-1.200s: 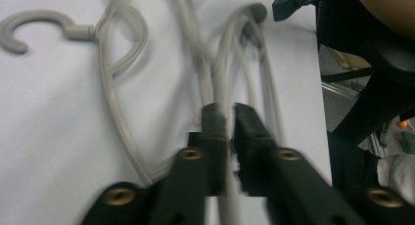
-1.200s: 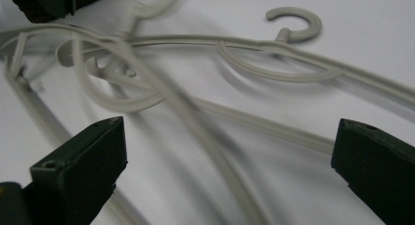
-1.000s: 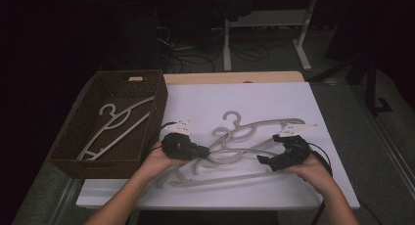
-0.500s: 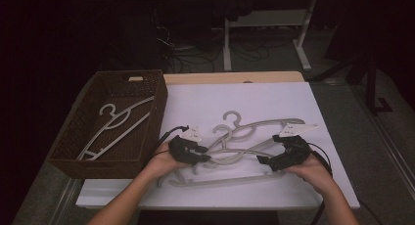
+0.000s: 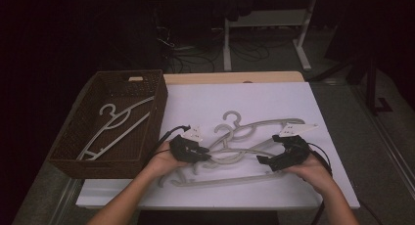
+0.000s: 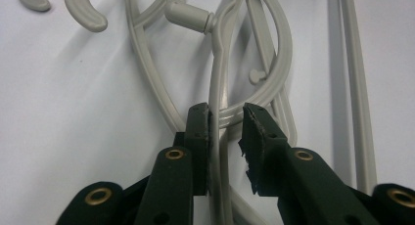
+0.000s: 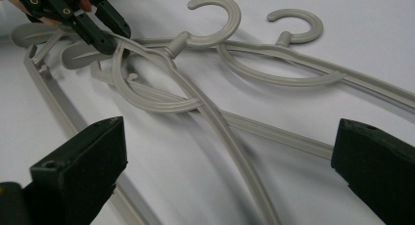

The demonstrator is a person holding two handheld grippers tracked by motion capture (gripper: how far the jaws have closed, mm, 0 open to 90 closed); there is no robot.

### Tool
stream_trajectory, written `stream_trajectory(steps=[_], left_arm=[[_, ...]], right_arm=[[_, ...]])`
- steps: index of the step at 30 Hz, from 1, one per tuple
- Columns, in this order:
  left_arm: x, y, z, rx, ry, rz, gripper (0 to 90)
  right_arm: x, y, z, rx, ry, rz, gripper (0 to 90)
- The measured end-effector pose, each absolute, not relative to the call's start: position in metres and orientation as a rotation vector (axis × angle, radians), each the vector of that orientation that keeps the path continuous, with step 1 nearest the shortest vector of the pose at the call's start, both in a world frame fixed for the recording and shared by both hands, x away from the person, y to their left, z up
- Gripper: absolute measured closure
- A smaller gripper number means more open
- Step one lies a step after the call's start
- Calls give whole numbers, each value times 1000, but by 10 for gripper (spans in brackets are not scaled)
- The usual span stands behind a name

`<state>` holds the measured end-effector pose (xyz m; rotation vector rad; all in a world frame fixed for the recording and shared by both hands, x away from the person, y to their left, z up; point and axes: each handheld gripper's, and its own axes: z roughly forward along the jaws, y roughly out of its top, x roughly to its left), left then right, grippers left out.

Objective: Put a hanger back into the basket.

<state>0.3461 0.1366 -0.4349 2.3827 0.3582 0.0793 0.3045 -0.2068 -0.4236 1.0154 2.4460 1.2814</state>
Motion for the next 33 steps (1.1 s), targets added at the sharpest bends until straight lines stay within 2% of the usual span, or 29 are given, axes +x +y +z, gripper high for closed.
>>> stream_trajectory(steps=[2,10,14,18,23,26,28,29,33], left_arm=[[349,135,-433,2372,369,102,814],[361,115,-435,2365,362,122,811],[367,110,-436,2377,352,111,794],[368,110,-437,2409,328,113,695],[366,108,-439,2460,281,131,687],[363,99,-443,2497,243,171,708],[363,96,-443,2506,250,200,789],[365,96,-443,2509,250,186,802],[366,99,-439,2496,256,157,811]], right_arm=[[305,-207,-424,1015,2446,1281,0],[305,-207,-423,1021,2442,1284,0],[304,-208,-423,1022,2439,1289,0],[305,-209,-423,1025,2438,1290,0],[305,-208,-423,1021,2441,1289,0],[305,-208,-423,1018,2443,1289,0],[305,-208,-423,1019,2442,1289,0],[305,-208,-423,1019,2441,1290,0],[304,-210,-422,1025,2433,1299,0]])
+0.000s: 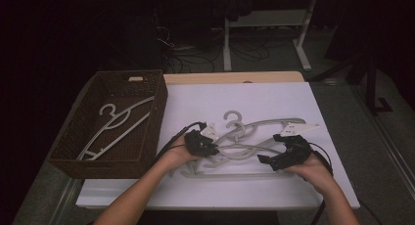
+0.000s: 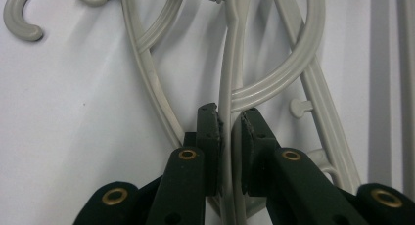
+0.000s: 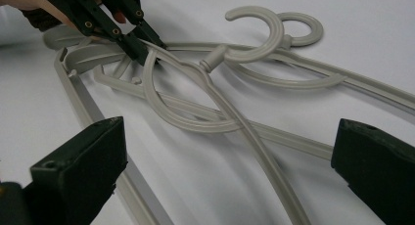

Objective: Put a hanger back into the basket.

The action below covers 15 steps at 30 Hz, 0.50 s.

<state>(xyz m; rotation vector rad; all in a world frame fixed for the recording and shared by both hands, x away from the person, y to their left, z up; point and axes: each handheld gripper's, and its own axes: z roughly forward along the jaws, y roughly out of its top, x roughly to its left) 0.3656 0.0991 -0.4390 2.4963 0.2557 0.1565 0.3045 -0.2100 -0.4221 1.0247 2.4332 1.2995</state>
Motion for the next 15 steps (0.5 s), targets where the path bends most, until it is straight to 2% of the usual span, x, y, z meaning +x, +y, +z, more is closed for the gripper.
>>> stream_trajectory(steps=[2,15], left_arm=[[364,101,-433,2487,263,148,813],[369,125,-371,2433,426,297,815]], right_arm=[[304,-210,-421,1024,2429,1305,0],[293,-212,-397,966,2365,1380,1]])
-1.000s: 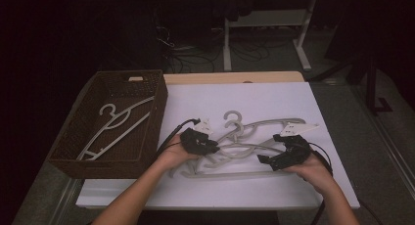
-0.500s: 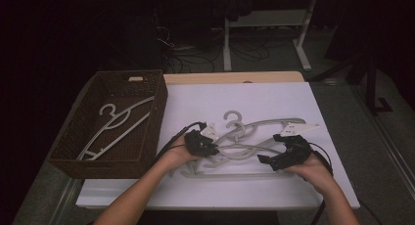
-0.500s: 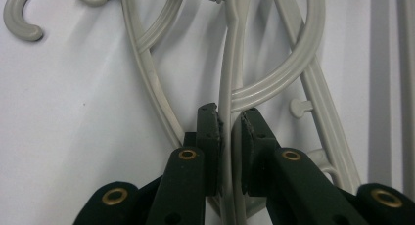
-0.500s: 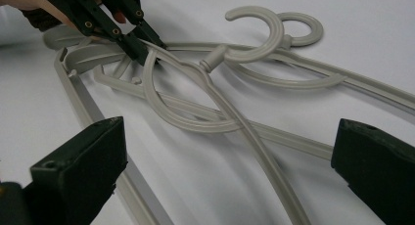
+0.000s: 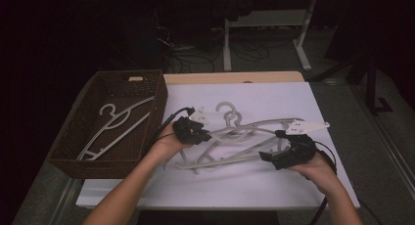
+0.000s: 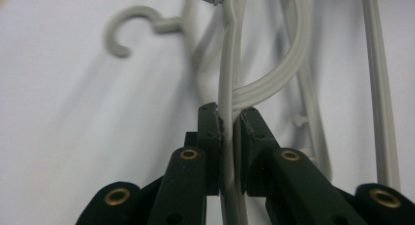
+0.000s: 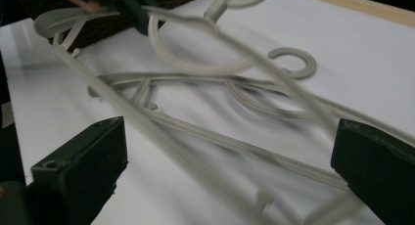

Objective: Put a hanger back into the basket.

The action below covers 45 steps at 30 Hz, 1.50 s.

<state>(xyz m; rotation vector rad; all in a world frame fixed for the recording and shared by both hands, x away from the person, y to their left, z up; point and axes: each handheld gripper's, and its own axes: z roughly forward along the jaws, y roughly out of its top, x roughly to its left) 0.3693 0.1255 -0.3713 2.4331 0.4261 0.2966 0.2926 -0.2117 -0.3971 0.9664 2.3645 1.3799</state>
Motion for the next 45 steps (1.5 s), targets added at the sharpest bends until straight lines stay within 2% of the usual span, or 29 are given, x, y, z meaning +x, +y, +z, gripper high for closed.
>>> stream_trajectory(steps=[14,26,36,45], left_arm=[[383,175,-286,2321,594,423,815],[388,275,-240,2256,750,598,815],[386,366,-239,2181,943,725,815],[386,417,-262,2167,1080,779,814]], right_arm=[[288,-223,-411,1013,2361,1348,1],[281,-244,-441,1142,2272,1337,1],[285,-244,-446,1169,2257,1308,0],[286,-243,-447,1171,2265,1298,1]])
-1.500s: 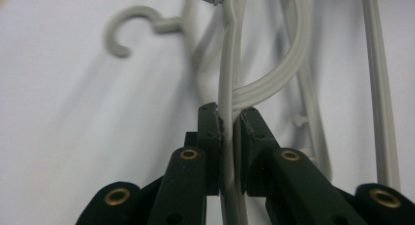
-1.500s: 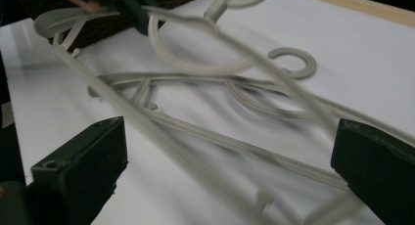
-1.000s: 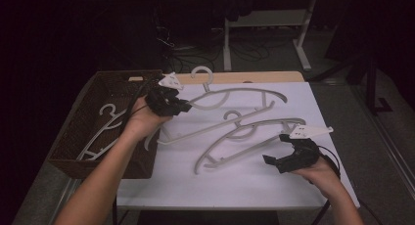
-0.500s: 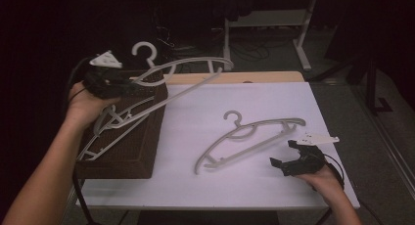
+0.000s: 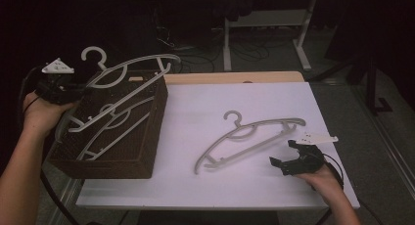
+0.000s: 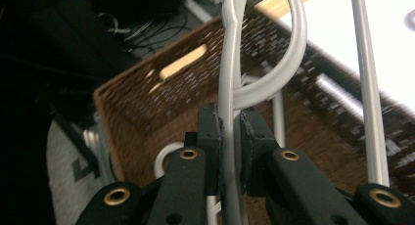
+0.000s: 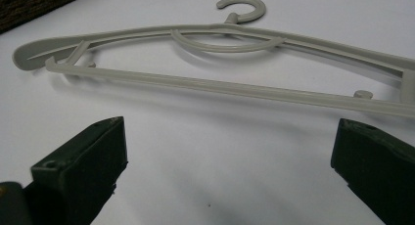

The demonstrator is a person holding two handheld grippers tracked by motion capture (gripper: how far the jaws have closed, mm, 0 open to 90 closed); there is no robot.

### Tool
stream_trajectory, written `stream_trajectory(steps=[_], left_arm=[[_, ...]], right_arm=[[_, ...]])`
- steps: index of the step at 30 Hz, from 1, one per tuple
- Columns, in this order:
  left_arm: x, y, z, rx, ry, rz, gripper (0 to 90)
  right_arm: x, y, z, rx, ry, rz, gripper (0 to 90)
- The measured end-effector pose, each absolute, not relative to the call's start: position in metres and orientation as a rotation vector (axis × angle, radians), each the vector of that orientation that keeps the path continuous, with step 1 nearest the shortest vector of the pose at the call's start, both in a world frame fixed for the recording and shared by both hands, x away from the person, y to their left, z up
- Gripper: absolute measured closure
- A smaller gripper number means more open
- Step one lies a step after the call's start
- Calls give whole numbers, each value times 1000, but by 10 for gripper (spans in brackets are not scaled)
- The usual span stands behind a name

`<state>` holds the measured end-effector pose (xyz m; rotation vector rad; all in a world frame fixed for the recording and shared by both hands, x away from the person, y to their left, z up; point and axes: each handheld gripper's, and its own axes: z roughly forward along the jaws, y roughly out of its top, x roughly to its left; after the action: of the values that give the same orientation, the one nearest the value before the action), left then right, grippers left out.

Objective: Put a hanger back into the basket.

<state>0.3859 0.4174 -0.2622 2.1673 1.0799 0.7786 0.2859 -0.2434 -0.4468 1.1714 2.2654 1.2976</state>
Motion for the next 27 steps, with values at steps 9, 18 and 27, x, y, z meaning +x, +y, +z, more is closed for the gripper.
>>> stream_trajectory(steps=[9,18,27], left_arm=[[395,444,-290,2186,1186,789,814],[397,452,-308,2178,1232,764,814],[395,457,-309,2165,1262,768,815]], right_arm=[[286,-243,-447,1174,2265,1292,1],[285,-243,-447,1173,2266,1285,1],[285,-243,-446,1174,2261,1288,1]])
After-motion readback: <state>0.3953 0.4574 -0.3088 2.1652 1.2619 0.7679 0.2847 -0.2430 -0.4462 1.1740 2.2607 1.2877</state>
